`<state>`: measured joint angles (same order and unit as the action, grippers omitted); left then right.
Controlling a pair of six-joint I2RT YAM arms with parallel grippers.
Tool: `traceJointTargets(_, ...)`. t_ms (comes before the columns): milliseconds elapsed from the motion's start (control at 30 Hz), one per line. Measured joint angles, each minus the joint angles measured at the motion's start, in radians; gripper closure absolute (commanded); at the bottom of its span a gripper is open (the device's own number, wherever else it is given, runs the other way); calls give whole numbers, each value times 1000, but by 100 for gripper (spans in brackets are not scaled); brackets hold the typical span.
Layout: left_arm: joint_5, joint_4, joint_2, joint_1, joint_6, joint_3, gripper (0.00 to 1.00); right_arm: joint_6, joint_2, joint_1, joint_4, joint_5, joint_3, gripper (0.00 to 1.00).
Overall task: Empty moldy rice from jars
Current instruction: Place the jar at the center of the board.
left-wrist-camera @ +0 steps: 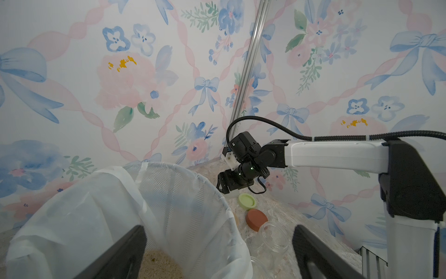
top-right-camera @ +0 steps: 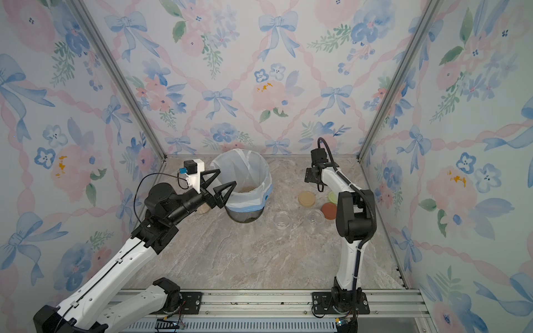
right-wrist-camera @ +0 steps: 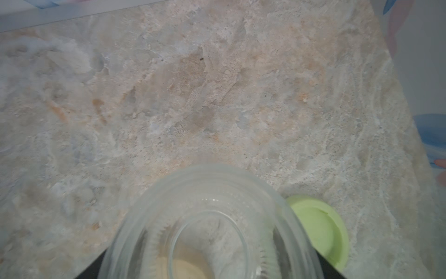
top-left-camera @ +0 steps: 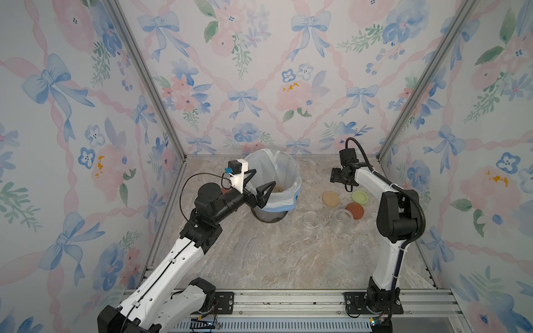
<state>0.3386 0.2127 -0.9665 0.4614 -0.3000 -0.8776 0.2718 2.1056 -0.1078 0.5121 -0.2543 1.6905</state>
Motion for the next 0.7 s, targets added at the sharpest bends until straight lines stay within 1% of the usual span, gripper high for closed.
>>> traceJointTargets(267, 0, -6, -39, 0, -15, -21, 2, -4, 180, 77, 13, 35, 219, 100)
traceJointTargets(400, 0, -9, -53, 0, -18, -31, 2, -8, 250, 98, 56, 59, 313, 100)
traceJointTargets(433, 0, -10, -55, 0, -18, -31, 2, -8, 269, 101, 73, 63, 338, 99)
traceJointTargets(500, -1, -13, -58, 0, -18, -31, 2, -11, 294, 103, 95, 67, 375, 92)
traceJointTargets(567, 0, -20, -58, 0, -18, -31, 2, -12, 304, 103, 114, 77, 394, 82)
traceJointTargets(600, 0, -21, -58, 0, -18, -31, 2, -12, 304, 103, 118, 78, 396, 72)
traceJointTargets(667, 0, -27, -58, 0, -18, -31, 2, -14, 304, 101, 124, 82, 396, 61)
traceJointTargets(700, 0, -30, -57, 0, -18, -31, 2, -15, 304, 101, 124, 82, 396, 49)
